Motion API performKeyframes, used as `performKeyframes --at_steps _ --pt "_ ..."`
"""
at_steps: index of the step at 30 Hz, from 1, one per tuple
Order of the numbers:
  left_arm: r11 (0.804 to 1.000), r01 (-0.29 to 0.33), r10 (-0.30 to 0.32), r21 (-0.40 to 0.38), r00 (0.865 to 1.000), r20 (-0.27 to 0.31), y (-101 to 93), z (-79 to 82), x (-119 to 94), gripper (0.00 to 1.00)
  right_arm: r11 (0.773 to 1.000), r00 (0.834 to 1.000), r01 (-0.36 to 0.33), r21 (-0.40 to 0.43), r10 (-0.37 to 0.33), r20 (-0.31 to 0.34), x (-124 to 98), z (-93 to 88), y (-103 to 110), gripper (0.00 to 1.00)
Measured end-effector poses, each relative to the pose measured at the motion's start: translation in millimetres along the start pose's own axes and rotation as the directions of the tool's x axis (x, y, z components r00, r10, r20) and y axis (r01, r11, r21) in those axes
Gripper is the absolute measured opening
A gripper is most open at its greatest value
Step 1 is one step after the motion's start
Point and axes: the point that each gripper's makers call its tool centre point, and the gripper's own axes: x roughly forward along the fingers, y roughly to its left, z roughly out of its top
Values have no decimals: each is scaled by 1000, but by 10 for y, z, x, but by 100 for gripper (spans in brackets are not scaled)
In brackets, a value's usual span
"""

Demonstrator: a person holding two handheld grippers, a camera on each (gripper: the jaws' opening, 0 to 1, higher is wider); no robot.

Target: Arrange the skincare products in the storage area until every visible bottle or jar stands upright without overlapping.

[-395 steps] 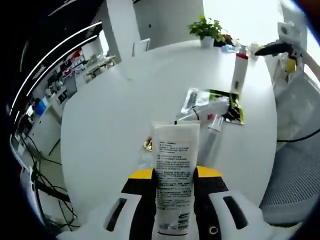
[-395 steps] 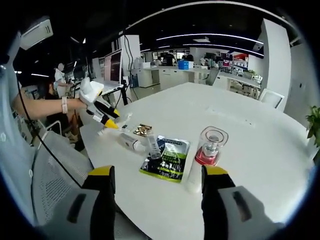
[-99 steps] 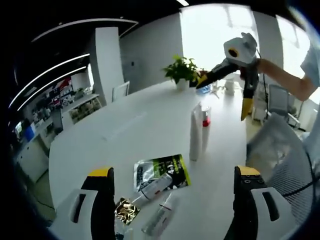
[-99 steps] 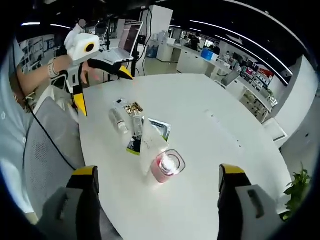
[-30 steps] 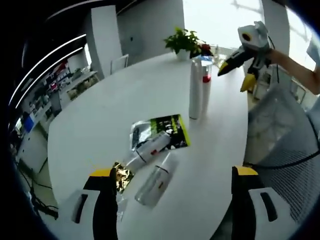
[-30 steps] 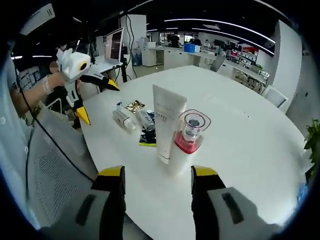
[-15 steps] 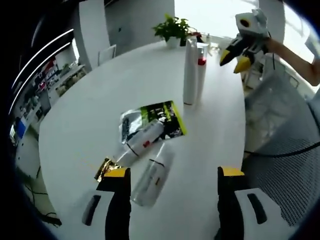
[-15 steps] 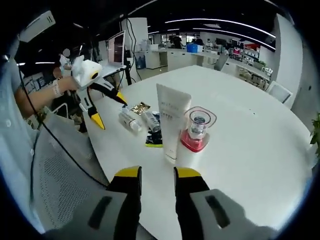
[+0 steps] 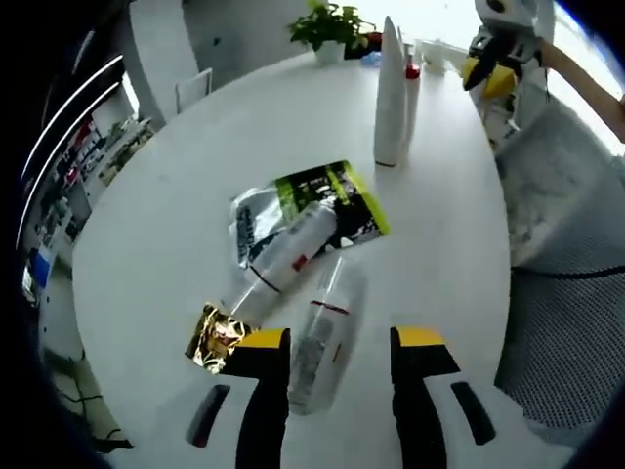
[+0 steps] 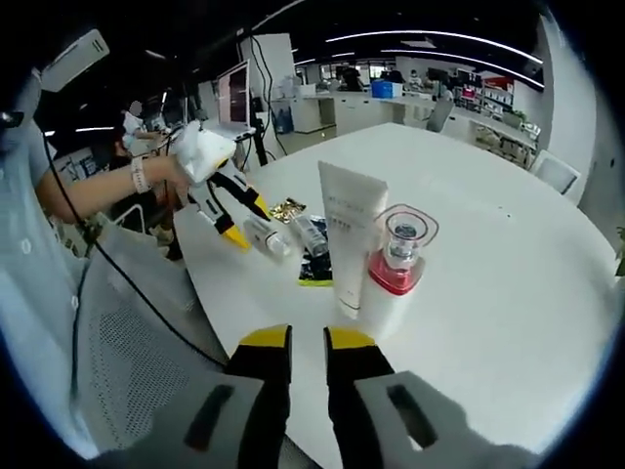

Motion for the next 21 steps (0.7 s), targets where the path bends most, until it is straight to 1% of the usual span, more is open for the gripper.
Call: performKeyframes --at_steps 2,4,6,14,20,21 --pt "1000 -4 4 21 1000 -20 35 -26 49 37 1000 1000 -9 8 9 2 4 -1 11 11" --pt "1000 11 -10 24 999 -35 29 -45 88 35 1000 1000 -6 8 6 2 7 -1 12 10" --pt "999 25 -23 29 999 -44 19 -56 118 33 1000 1000 -11 13 11 3 6 -1 23 9" --pt "998 45 -42 32 996 -74 65 -114 221 30 1000 1000 -10 24 10 6 -5 -7 37 6" --pt "998 58 -57 20 996 -75 65 -124 243 24 999 1000 -8 36 8 7 -25 -31 42 6" --pt "998 65 -64 7 995 -74 48 -124 247 18 999 1000 -9 37 9 6 -27 -34 46 6"
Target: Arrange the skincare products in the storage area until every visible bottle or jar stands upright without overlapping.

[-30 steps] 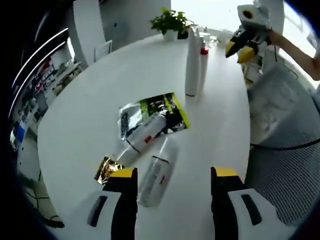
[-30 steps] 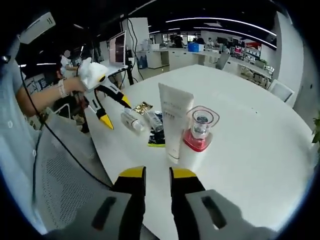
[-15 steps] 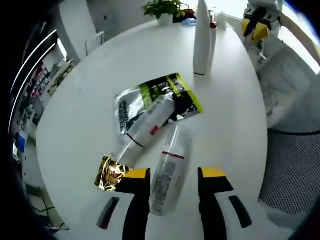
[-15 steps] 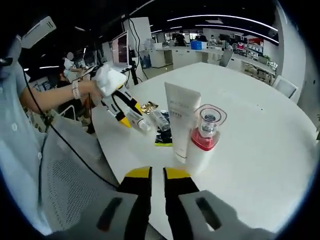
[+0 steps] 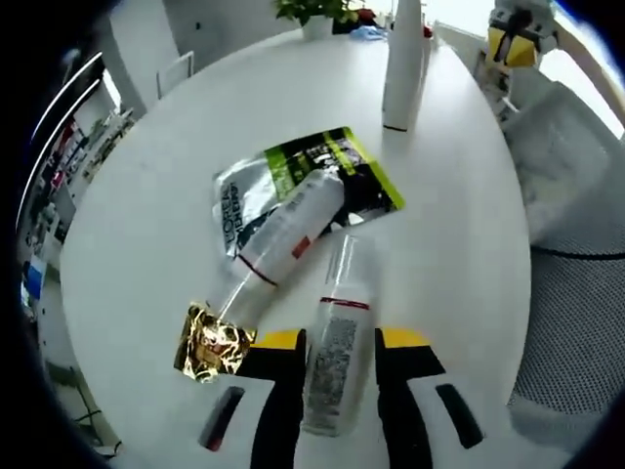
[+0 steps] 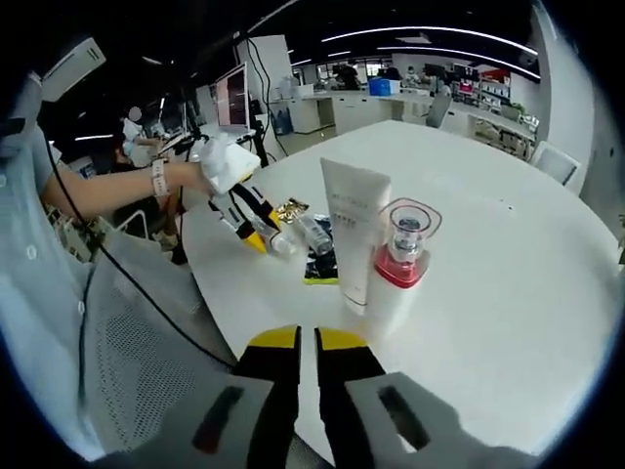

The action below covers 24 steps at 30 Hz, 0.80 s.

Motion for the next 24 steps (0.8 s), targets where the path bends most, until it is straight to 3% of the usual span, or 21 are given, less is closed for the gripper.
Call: performKeyframes --at_steps 6,10,15,19,24 --pt "1000 0 0 -24 1000 -1 1 -4 -17 17 1000 1000 -2 1 2 8 -1 11 17 7" --pt "997 7 0 -80 997 83 -67 131 -71 16 1000 1000 -6 3 6 13 10 13 37 8" --pt "996 32 -17 -83 983 181 -231 345 -182 16 1000 1000 -12 9 12 20 48 14 64 9" --pt "996 54 -35 -72 969 243 -381 522 -260 16 1000 999 -23 20 22 36 79 23 80 11" --pt "992 102 -66 -76 925 374 -610 870 -396 16 997 995 -52 65 46 85 147 50 144 14"
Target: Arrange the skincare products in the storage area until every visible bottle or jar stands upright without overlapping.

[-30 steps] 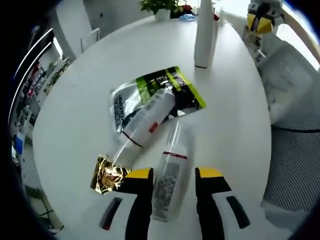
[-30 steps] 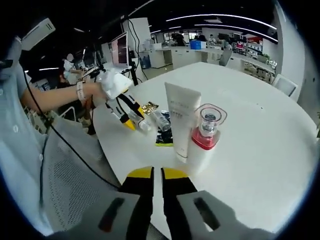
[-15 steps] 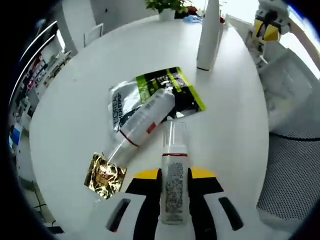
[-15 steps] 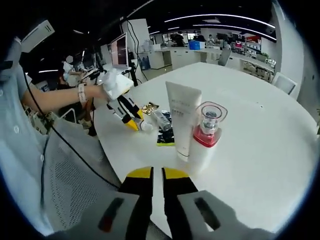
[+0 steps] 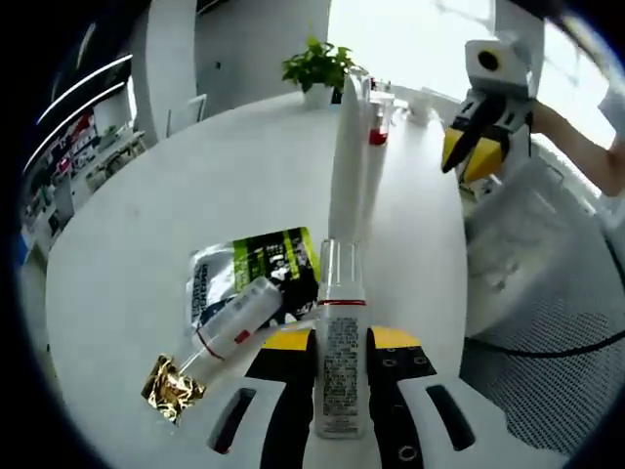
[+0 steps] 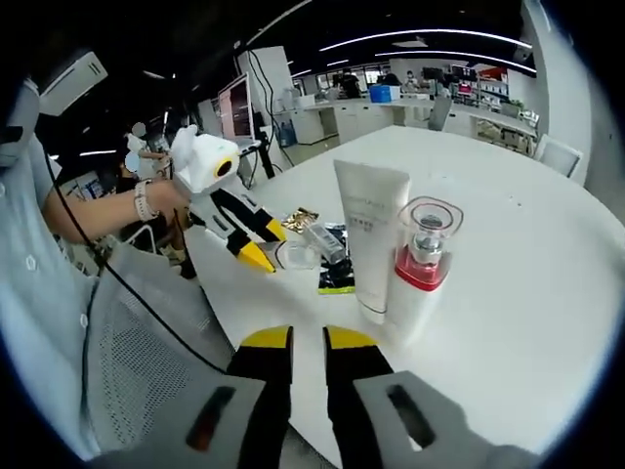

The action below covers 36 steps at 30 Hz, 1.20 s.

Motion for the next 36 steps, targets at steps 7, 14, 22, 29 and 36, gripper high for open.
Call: performKeyframes --at_steps 7,14,22,29,36 --pt "999 41 -42 6 994 102 -264 323 1 16 993 992 -56 102 43 122 45 93 62 20" --pt "995 101 -96 -17 977 192 -449 536 33 16 967 961 -152 203 97 257 59 204 110 25" --pt "986 168 -160 -9 952 260 -616 682 62 16 927 884 -280 250 147 445 -8 439 155 27" --pt "980 201 -192 0 940 281 -696 734 98 16 927 865 -288 242 142 482 0 458 132 23" --pt "982 183 -189 50 959 211 -719 654 242 16 959 870 -232 163 129 476 30 461 134 22"
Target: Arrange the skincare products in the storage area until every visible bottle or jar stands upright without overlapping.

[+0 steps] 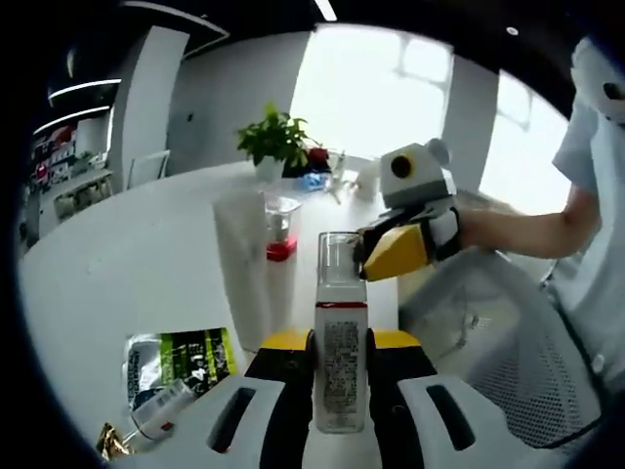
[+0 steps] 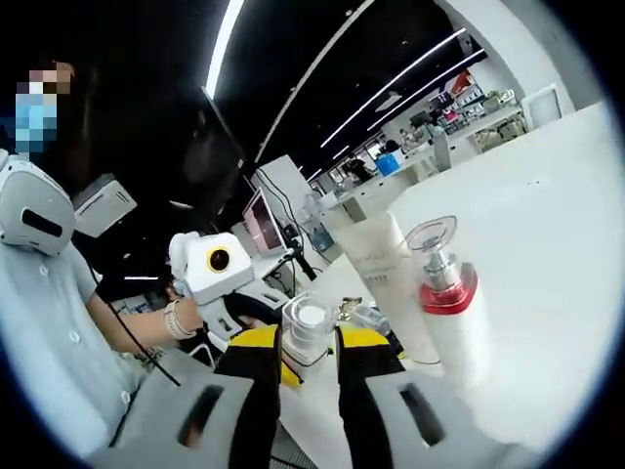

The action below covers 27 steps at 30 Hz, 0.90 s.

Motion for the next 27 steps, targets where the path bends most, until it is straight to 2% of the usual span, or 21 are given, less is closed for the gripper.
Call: performKeyframes --at_steps 2,7,10,12,13,15,17,22,27 --pt "1000 -12 12 16 999 -33 16 -46 48 16 998 999 19 -54 -21 -31 21 -37 -16 22" --pt "999 -32 35 42 997 -71 77 -101 124 17 989 998 47 -141 -53 -43 53 -55 -42 22" --pt "996 -47 54 76 993 -101 126 -165 207 17 961 992 73 -266 -98 -83 74 -94 -71 21" --pt "995 -51 62 88 991 -120 146 -208 253 17 953 986 95 -289 -130 -105 89 -143 -93 21" --pt "993 -57 69 100 990 -126 158 -227 290 17 940 981 106 -325 -152 -119 86 -164 -119 21" --pt "994 -53 66 98 988 -136 158 -257 343 17 928 977 104 -358 -162 -137 86 -195 -127 21" --pt "993 -59 72 99 988 -135 174 -272 380 17 926 975 115 -360 -175 -139 98 -206 -141 21" --pt "993 -63 79 103 984 -158 219 -364 467 17 920 957 141 -367 -222 -189 77 -302 -258 21" --pt "993 -62 77 96 985 -157 233 -375 508 17 912 949 151 -381 -242 -203 59 -328 -302 21"
